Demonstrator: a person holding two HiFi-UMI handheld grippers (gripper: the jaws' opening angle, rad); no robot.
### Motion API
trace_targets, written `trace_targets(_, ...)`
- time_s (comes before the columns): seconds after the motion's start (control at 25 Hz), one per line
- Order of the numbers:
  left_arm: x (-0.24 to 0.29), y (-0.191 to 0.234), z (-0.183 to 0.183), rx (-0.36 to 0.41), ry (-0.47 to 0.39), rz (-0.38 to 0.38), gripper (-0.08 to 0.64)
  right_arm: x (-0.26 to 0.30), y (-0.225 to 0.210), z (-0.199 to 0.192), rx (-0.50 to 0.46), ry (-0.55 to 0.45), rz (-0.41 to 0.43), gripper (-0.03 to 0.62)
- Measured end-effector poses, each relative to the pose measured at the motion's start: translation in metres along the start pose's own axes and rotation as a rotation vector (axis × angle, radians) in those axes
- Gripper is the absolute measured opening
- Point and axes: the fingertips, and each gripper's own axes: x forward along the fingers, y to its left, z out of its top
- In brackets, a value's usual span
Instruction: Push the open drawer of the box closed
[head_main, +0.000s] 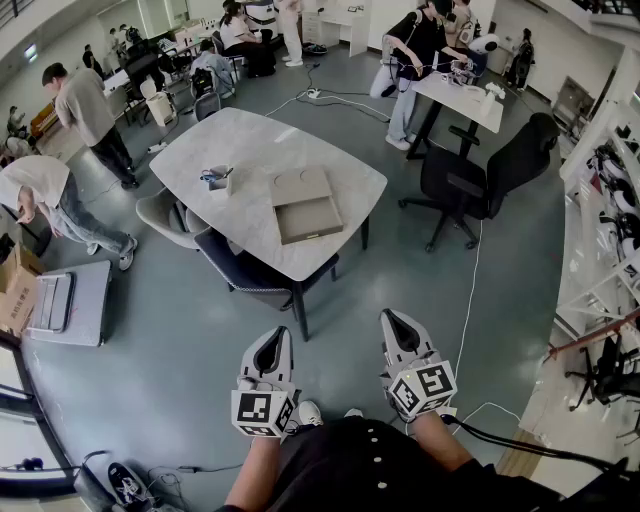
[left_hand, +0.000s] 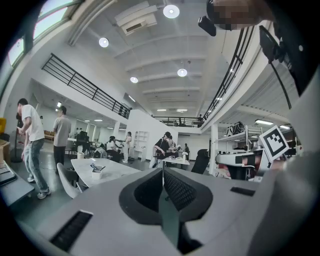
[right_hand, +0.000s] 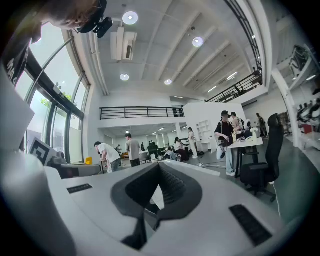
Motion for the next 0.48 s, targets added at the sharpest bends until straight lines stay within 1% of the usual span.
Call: trace_targets(0.48, 0.003, 0.0073, 0.0018, -0.008, -0.001, -0.005, 0.018, 0.0077, 0.0041, 0.0011, -0.006, 0.002, -0.003, -0.003)
